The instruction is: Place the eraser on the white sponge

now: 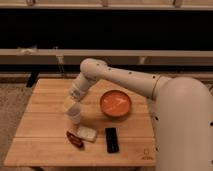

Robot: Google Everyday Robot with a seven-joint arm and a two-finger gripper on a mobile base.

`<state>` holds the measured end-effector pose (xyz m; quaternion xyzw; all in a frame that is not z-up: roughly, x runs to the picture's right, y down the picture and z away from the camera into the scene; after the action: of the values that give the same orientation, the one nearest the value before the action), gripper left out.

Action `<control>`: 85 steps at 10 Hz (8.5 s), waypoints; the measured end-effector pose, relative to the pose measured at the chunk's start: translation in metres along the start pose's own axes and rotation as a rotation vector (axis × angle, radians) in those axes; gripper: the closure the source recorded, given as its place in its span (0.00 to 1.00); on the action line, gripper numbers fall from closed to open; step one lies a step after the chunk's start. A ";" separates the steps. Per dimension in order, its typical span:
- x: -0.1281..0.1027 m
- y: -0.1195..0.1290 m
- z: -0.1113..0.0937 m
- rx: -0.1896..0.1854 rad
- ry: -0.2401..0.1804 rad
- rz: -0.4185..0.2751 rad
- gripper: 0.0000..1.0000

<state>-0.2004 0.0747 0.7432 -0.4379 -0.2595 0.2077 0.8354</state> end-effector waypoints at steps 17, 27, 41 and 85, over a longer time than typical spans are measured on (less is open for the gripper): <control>0.000 0.000 0.000 0.000 0.000 0.000 0.20; 0.000 0.000 0.000 0.000 0.000 0.000 0.20; 0.121 0.045 -0.065 0.247 0.205 0.352 0.20; 0.195 0.027 -0.002 0.426 0.346 0.502 1.00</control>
<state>-0.0507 0.1997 0.7690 -0.3330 0.0500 0.3782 0.8623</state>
